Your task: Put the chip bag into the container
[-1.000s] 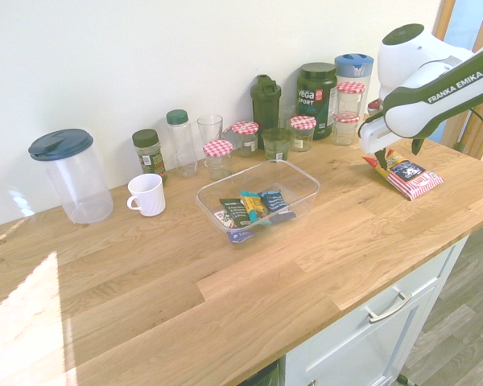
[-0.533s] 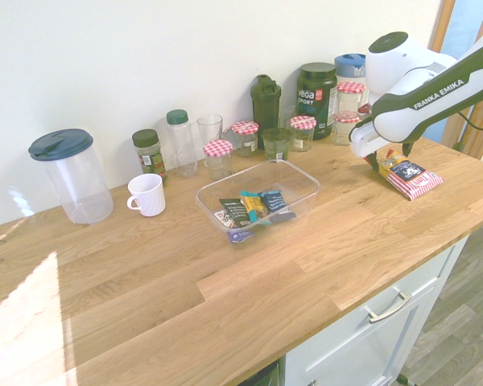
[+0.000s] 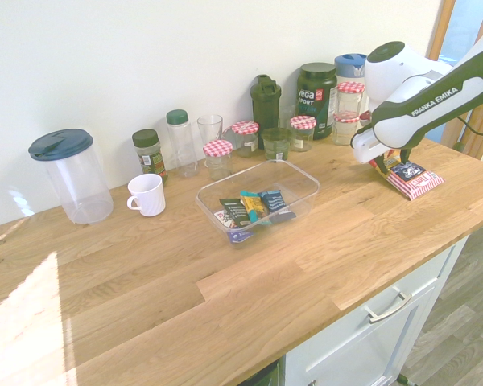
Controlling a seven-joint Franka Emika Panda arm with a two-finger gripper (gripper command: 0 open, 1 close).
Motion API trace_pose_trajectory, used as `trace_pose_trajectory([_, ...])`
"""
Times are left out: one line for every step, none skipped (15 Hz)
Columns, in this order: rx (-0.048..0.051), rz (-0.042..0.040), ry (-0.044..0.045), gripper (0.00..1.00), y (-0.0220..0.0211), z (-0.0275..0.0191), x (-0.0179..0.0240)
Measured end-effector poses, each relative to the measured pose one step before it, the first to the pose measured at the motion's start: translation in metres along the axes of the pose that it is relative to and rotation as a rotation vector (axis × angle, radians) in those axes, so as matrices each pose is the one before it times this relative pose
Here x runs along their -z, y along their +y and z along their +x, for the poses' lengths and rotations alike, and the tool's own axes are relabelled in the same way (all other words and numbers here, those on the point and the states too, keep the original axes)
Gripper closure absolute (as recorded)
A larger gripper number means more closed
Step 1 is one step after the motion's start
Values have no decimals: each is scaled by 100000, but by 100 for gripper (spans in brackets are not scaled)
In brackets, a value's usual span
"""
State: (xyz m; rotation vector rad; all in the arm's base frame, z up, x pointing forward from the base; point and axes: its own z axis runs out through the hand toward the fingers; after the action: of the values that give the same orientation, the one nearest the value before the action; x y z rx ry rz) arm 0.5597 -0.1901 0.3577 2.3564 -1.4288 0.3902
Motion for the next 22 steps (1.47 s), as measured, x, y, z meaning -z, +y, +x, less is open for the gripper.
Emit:
trace_pose_trajectory([-88, -162, 50, 100, -60, 72, -116])
trace_pose_trajectory([-58, -148, -13, 100, -16, 29, -99])
trace_pose_trajectory([-102, -123, -19, 100, 42, 45, -67])
trace_pose_trajectory([-162, -145, -13, 100, 66, 73, -75])
trace_pose_trajectory([-124, -304, -109, 100, 62, 54, -182])
trace_pose_trajectory([8, -400, -211, 100, 24, -15, -266])
trace_pose_trajectory([97, -224, -96, 100, -76, -15, -196])
trace_pose_trajectory([-9, 20, 137, 100, -120, 91, -38])
trace_pose_trajectory([-8, 254, 274, 100, -125, 95, 136])
trace_pose_trajectory([3, 190, 184, 100, -72, 48, 113])
trace_pose_trajectory([-47, 143, 136, 100, -25, 52, 90])
trace_pose_trajectory([-84, 336, 283, 100, -46, 91, 217])
trace_pose_trajectory([-63, 637, 462, 100, -63, 90, 423])
trace_pose_trajectory([41, 1217, 812, 100, -135, 61, 878])
trace_pose_trajectory([111, 1580, 1089, 100, -176, 46, 1353])
trace_pose_trajectory([308, 1517, 1093, 100, -228, -58, 1735])
trace_pose_trajectory([406, 1512, 1093, 100, -298, -196, 2138])
trace_pose_trajectory([441, 1374, 939, 100, -435, -447, 2380])
trace_pose_trajectory([553, 1290, 935, 100, -593, -716, 2562])
trace_pose_trajectory([985, 1256, 1275, 100, -781, -1001, 2672])
trace_pose_trajectory([1246, 877, 1797, 100, -1099, -1449, 2785])
trace_pose_trajectory([1287, 543, 1701, 100, -1179, -1571, 2482])
